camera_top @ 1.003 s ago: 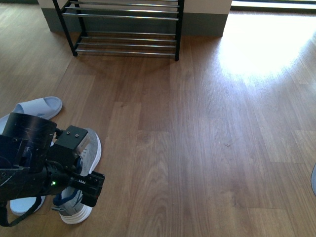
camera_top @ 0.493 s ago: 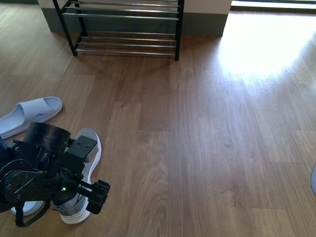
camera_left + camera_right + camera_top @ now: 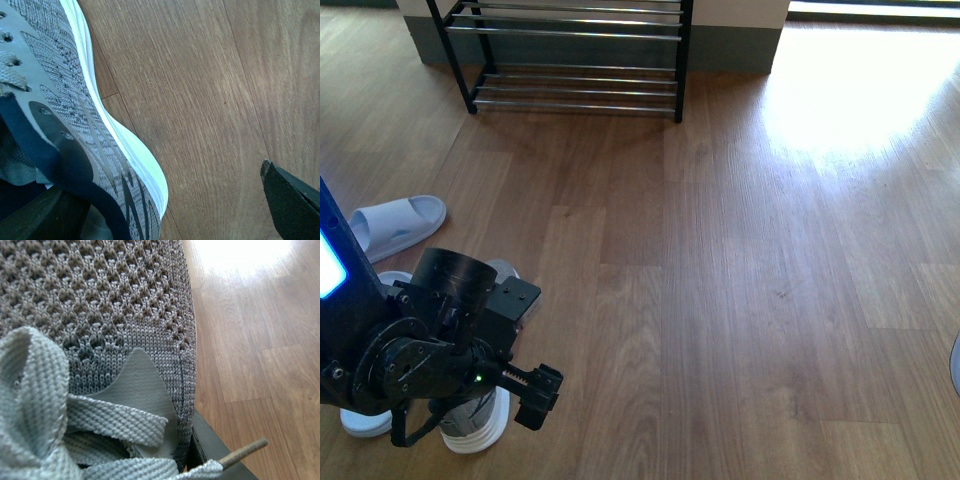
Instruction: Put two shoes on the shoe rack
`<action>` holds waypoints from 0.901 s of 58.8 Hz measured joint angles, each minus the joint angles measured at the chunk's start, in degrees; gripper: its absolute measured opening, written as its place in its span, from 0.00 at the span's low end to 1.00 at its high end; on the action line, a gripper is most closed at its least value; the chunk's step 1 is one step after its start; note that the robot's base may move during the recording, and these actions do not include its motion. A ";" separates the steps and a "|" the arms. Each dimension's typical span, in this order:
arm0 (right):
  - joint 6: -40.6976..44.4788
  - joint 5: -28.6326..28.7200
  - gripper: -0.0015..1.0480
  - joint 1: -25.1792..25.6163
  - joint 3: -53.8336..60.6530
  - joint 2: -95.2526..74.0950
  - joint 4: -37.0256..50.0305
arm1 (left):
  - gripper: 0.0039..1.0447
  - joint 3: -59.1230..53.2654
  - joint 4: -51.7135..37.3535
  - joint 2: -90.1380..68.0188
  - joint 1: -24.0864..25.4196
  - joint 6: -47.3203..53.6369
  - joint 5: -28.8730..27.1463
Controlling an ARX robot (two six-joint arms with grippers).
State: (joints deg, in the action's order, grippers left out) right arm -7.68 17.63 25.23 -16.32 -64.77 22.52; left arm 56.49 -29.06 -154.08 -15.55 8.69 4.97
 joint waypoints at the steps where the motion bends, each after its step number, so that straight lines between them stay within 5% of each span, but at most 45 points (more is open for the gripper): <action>1: -0.02 0.00 0.04 0.02 0.00 0.00 0.00 | 0.91 0.13 0.07 -0.11 0.00 0.00 -0.07; 50: 0.00 0.00 0.04 0.00 0.00 0.00 0.00 | 0.91 4.68 -0.87 -6.75 2.23 -1.27 -6.47; 53: 0.00 0.00 0.04 0.00 0.00 0.00 0.00 | 0.85 4.72 -0.87 -6.86 2.05 -1.25 -6.49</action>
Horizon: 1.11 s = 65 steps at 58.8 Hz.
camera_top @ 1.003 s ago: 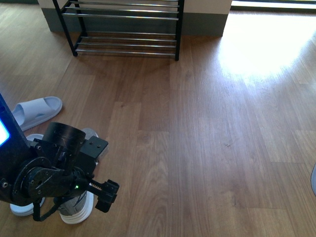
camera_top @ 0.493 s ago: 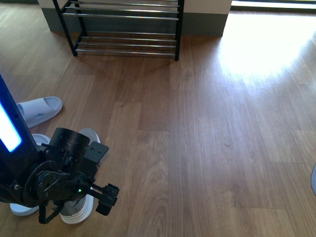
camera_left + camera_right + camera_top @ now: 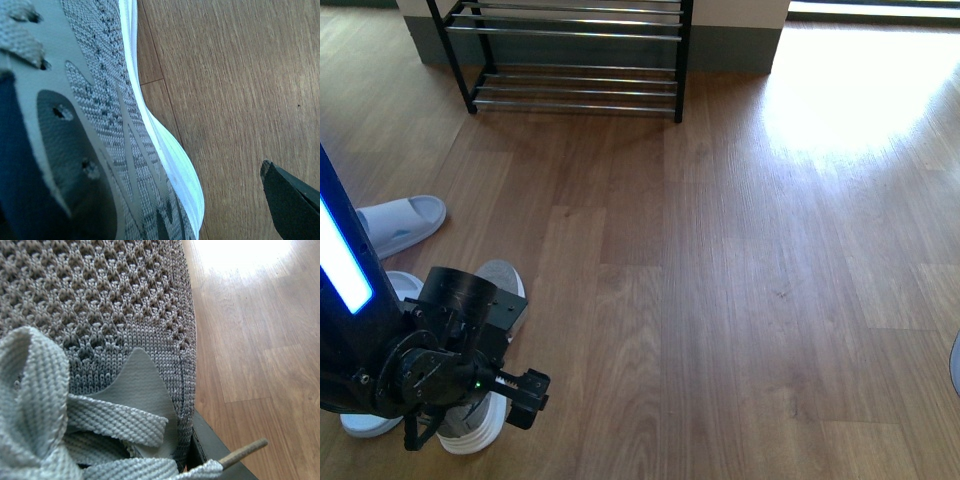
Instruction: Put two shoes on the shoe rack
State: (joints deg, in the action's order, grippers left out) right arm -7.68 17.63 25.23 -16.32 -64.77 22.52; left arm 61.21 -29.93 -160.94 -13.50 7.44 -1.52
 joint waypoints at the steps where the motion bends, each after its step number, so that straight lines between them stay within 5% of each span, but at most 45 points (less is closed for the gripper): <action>1: 0.00 0.02 0.04 0.00 0.00 0.00 0.00 | 0.81 0.02 0.00 -0.02 -0.02 0.00 0.00; 14: 0.00 0.00 0.04 0.00 0.00 0.00 0.00 | 0.42 0.28 1.46 -0.04 0.00 1.38 -0.24; 33: 0.00 0.02 0.04 0.00 0.00 0.00 0.00 | 0.03 0.39 2.19 -0.04 0.24 1.66 0.02; 65: 0.00 0.00 0.04 0.02 0.00 0.00 0.00 | 0.02 -5.35 0.39 4.46 2.51 6.69 6.38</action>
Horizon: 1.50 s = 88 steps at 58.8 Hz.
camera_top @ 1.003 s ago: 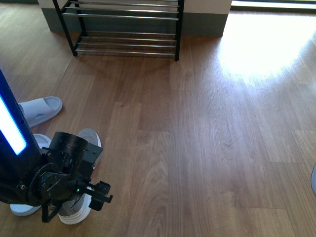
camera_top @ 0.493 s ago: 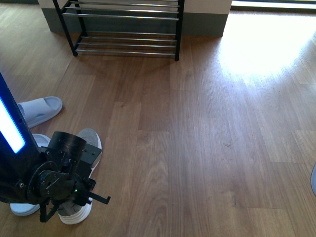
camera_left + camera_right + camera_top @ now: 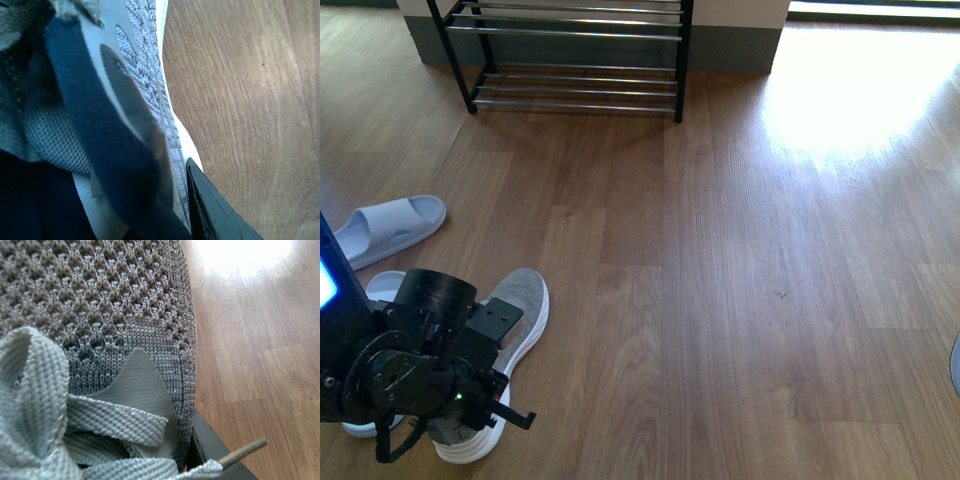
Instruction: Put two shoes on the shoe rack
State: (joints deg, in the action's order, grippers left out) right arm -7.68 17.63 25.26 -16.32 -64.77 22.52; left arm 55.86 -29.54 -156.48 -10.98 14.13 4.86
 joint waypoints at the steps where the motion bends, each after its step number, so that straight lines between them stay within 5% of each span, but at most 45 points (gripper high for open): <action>1: 0.00 0.00 0.04 -0.02 0.00 0.00 0.00 | 0.02 -0.57 -0.52 0.59 0.26 0.31 0.33; 40: -0.02 -0.02 0.04 0.00 0.00 0.00 0.00 | 0.02 -22.58 -9.94 32.28 2.82 -4.57 1.40; 73: 0.00 0.00 0.04 -0.02 0.00 0.00 0.00 | 0.02 -38.42 9.01 82.55 5.11 -7.26 1.68; 88: 0.00 0.02 0.04 0.00 0.00 0.00 0.00 | 0.02 -40.46 18.43 100.83 5.11 -7.82 -2.82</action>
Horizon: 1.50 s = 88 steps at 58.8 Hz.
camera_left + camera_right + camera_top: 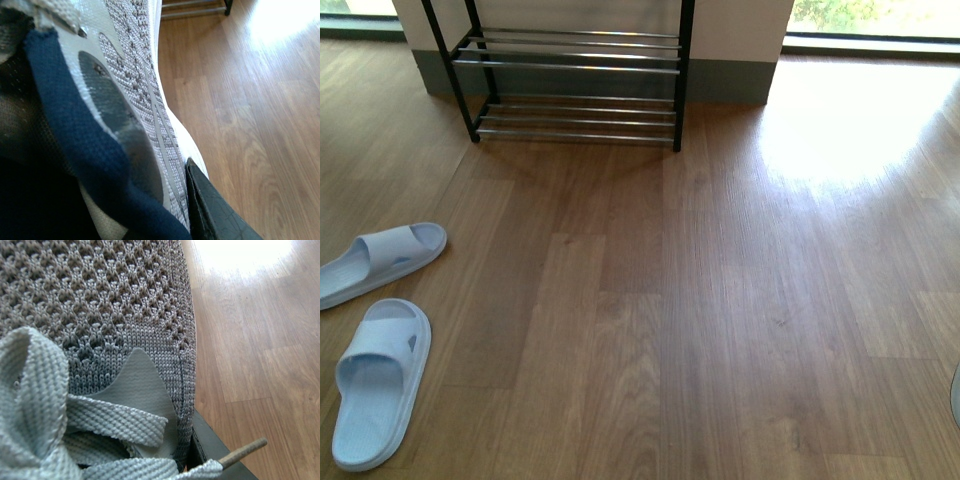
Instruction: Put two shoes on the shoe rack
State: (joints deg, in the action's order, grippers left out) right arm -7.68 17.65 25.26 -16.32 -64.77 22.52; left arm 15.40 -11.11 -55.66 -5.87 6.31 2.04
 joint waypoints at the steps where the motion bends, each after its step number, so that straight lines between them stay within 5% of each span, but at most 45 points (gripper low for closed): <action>1: 0.00 -0.02 0.04 -0.02 0.00 0.00 0.00 | 0.02 -0.02 0.28 0.68 -0.02 0.00 -0.42; 88: 0.00 -0.02 0.04 -0.02 0.00 0.00 0.00 | 0.02 -0.37 1.40 4.59 -0.24 0.13 -2.08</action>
State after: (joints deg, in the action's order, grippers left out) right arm -7.68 17.63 25.23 -16.32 -64.77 22.52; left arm 15.03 -9.72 -51.07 -6.11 6.44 -0.03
